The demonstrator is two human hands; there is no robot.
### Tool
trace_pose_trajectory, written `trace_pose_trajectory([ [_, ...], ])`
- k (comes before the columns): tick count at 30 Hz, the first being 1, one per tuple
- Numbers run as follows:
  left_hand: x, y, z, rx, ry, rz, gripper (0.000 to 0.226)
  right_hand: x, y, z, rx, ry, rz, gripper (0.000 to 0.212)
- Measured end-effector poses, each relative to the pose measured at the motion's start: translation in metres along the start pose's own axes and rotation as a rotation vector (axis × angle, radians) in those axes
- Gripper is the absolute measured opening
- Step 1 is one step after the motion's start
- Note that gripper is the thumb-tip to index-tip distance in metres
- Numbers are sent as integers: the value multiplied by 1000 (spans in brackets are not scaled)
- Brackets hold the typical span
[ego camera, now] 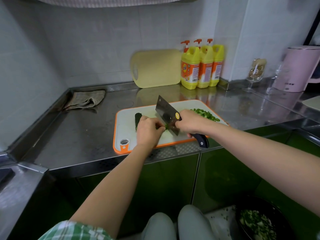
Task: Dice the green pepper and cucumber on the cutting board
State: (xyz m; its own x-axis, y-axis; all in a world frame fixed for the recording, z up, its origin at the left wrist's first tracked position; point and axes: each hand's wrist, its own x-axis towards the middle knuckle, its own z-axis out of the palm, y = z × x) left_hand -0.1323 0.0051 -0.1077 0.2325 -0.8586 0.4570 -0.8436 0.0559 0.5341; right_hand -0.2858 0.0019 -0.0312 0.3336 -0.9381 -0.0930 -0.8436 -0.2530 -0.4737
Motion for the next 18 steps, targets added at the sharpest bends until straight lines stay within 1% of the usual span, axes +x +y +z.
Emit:
trace_pose_trajectory([
  [6, 0, 0, 1, 1, -4, -19, 9, -4, -4, -1, -61, -59, 27, 12],
  [11, 1, 0, 1, -21, -6, -29, 8, 3, -6, 4, -23, -71, 53, 10],
  [16, -3, 1, -2, 36, 12, 36, 10, 12, -5, 18, 14, 17, 33, 10],
  [18, -5, 2, -2, 52, 17, 37, 13, 14, -2, 20, 57, 55, 30, 9],
])
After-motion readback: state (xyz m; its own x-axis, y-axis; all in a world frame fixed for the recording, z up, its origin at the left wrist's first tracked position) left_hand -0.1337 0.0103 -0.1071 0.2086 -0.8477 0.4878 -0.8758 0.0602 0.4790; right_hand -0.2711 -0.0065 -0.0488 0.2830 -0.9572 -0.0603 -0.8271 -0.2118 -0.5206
